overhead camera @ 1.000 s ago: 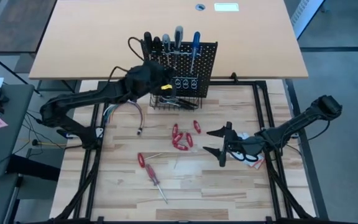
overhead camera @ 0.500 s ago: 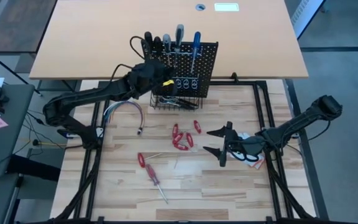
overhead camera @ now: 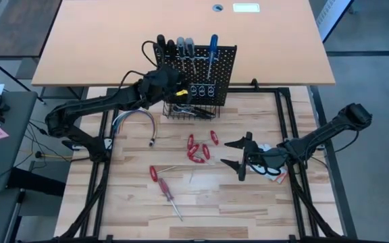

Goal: Hang tools onto peg board
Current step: Hang the red screwdriver on the pegboard

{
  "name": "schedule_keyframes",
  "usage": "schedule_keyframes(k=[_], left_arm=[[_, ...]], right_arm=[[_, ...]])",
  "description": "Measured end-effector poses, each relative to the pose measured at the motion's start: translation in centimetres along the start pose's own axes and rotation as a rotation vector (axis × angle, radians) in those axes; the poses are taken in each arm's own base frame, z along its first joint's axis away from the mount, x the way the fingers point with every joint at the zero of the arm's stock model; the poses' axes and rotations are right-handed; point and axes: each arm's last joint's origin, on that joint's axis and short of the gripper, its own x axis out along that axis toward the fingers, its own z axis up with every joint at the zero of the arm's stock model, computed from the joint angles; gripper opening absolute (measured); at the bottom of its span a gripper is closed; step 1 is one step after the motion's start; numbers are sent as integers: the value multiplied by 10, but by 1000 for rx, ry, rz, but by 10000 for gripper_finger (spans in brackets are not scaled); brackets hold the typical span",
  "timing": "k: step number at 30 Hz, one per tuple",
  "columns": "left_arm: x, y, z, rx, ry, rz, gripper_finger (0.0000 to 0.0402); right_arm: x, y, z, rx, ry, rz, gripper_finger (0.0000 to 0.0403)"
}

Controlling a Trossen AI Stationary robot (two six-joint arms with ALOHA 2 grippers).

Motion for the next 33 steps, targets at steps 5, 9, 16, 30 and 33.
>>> schedule_keyframes(k=[5, 9, 16, 30, 33], left_arm=[[-7, -13, -6, 71, 13, 42, 176], [-14, -23, -12, 137, 24, 107, 177], [-29, -42, -22, 251, 51, 154, 177], [-141, -86, -131, 861, 588, -85, 178], [-172, -89, -164, 864, 701, -176, 178]], right_arm=[[0, 0, 0, -1, 2, 1, 329], [0, 0, 0, -2, 4, 1, 329], [0, 0, -1, -9, 12, -1, 329], [7, -2, -18, 35, 137, 0, 329], [27, 1, -30, 43, 184, 38, 329]])
